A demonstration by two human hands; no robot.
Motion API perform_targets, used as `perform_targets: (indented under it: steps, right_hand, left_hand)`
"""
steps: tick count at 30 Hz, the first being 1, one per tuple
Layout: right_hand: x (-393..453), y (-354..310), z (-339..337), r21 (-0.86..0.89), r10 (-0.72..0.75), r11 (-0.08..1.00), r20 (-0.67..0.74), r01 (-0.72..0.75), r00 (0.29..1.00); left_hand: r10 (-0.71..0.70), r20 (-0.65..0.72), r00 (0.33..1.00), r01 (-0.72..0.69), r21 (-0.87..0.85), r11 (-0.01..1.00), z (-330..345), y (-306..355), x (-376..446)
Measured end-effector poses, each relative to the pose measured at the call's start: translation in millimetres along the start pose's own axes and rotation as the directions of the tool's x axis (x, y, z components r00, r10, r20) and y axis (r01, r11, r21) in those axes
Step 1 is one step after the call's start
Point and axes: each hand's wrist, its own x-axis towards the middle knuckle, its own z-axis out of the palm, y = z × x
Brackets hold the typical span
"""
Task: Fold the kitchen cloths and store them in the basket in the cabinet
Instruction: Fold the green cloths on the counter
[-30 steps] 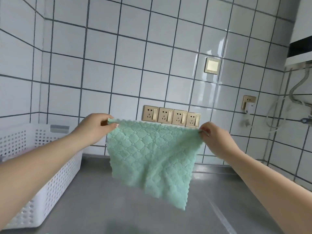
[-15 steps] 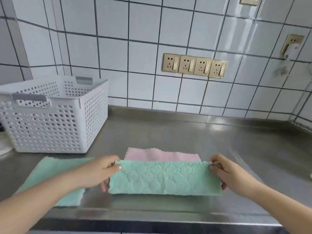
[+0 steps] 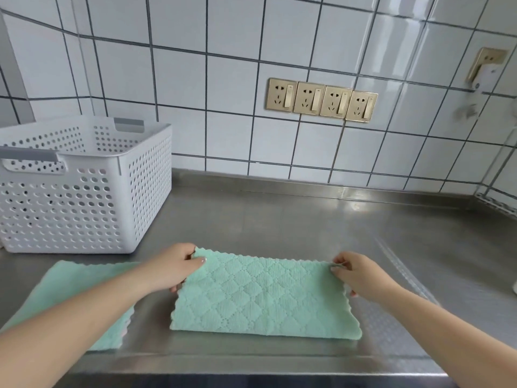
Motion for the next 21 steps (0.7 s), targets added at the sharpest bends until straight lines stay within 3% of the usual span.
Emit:
perform_targets:
  steps: [5,15,18,21]
  right_hand:
    - [19,0,12,-0.121,-0.031,0.992,-0.057,0.024,0.998]
    - [29,9,20,-0.015,0.018,1.000,-0.126,-0.020,0.992]
    - [24,2,19,-0.073,-0.030,0.997,-0.211,0.015,0.977]
    - [8,-27,35,-0.171,-0.271,0.956,-0.204,0.238,0.941]
  left_hand:
    - [-0.075,0.024,0.997,0.072,0.090,0.993,6,-8,20]
    - [-0.029,-0.046,0.999,0.035,0.133,0.991,8,-10,28]
    - [0.137,-0.186,0.973,-0.072,0.317,0.946,8,-1,16]
    - [0.375,-0.115,0.920,-0.324,0.317,0.891,28,28,-2]
